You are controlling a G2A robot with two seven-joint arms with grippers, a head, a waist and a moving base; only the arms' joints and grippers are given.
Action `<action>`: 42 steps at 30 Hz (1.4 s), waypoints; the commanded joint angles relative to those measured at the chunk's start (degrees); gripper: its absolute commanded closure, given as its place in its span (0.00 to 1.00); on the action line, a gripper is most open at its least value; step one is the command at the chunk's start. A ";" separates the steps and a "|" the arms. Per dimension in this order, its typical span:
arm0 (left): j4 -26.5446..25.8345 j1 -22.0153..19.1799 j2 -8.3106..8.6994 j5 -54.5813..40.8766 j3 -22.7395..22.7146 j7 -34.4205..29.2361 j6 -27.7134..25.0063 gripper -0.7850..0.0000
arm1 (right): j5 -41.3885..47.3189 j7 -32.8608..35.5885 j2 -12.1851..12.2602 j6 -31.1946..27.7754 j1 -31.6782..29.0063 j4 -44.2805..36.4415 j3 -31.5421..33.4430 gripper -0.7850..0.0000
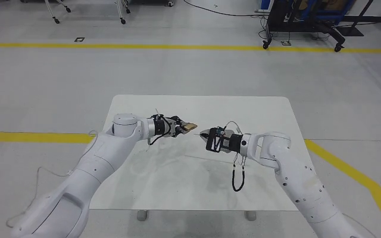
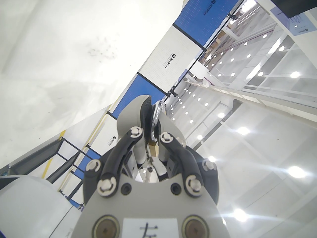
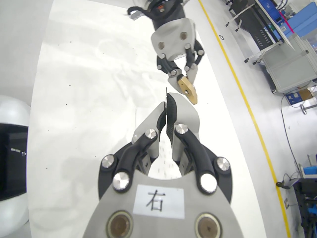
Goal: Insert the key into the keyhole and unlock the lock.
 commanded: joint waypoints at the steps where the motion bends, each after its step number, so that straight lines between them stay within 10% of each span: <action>1: 0.24 0.06 -0.17 0.37 -0.11 -0.33 -0.44 1.00 | -0.23 0.36 0.25 0.61 -0.58 0.09 1.29 1.00; 11: 0.99 0.00 -0.82 2.20 -0.81 -1.31 -0.80 1.00 | -14.08 5.79 0.69 -2.88 0.41 -6.41 -3.01 1.00; 24: -0.01 0.79 -0.94 4.82 -2.41 -3.85 -2.13 1.00 | -11.15 21.17 -1.65 4.67 6.94 0.23 -8.84 1.00; 42: -1.83 1.78 -1.34 7.38 -3.86 -4.20 -0.42 1.00 | -10.72 21.32 -3.79 4.94 12.09 2.80 -14.68 1.00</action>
